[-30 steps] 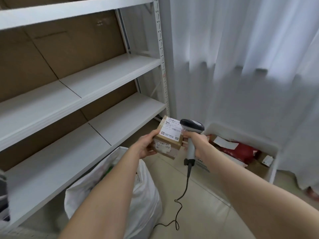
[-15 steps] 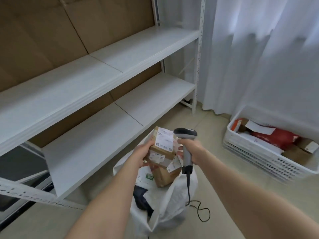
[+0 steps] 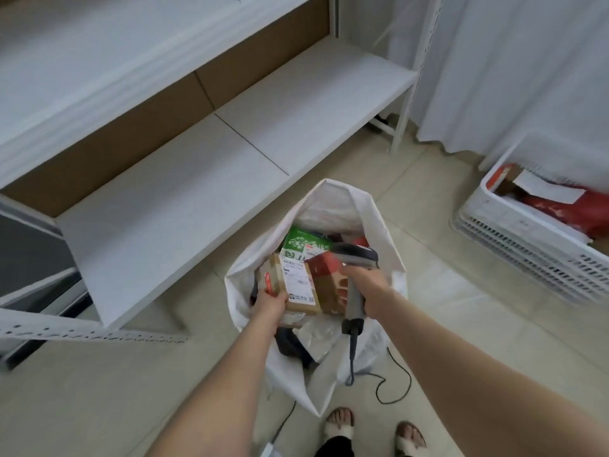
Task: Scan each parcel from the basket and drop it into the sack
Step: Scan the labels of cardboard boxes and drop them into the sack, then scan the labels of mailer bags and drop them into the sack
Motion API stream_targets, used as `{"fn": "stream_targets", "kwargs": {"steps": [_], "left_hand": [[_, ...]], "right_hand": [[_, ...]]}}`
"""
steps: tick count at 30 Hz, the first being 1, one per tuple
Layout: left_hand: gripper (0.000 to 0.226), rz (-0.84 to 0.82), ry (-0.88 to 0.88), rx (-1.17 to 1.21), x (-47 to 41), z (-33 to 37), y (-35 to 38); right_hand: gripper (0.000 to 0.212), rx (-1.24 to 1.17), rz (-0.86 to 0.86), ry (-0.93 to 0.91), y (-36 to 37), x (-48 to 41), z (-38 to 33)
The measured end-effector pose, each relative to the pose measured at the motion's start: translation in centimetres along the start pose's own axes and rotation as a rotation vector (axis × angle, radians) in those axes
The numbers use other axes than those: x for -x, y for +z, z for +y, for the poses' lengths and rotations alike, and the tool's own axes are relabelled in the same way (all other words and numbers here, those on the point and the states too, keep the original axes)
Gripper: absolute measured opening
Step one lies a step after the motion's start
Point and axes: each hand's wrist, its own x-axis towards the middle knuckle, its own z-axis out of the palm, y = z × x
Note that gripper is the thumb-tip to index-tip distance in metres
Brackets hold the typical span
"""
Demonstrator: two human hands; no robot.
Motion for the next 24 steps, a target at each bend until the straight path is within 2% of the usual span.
{"fn": "stream_targets", "kwargs": {"steps": [2,4,6,10,12,15,18,21,24], "left_hand": [[0.052,0.027,-0.042,0.001,-1.0,0.0,0.2],[0.029,0.005,-0.077,0.036,3.9,2.5,-0.2],[0.025,-0.026,-0.114,0.042,9.9,5.5,-0.7],[0.023,-0.063,-0.130,-0.010,14.8,8.7,-0.9],[0.024,-0.065,-0.082,-0.026,16.6,10.3,-0.2],[0.010,-0.092,0.005,-0.071,21.1,13.6,2.0],[0.019,-0.139,0.112,-0.125,26.7,17.4,5.4],[0.008,-0.211,0.210,-0.179,31.3,20.4,10.2],[0.013,-0.269,0.324,-0.145,36.0,22.6,15.3]], "right_hand": [[0.036,0.015,-0.016,0.033,0.2,-0.5,0.7],[0.034,0.008,-0.021,0.040,0.1,-0.5,1.0],[0.028,-0.017,-0.022,0.029,-0.2,0.0,0.8],[0.033,-0.035,-0.014,-0.017,-1.1,2.1,-0.7],[0.024,-0.061,-0.026,-0.033,-2.1,3.8,-1.8],[0.011,-0.122,-0.031,-0.067,-4.8,6.8,-3.6],[0.011,-0.157,-0.012,-0.124,-8.8,10.1,-5.6],[0.014,-0.209,0.054,-0.178,-14.3,13.2,-7.5],[0.020,-0.279,0.126,-0.237,-20.7,16.0,-8.9]]}}
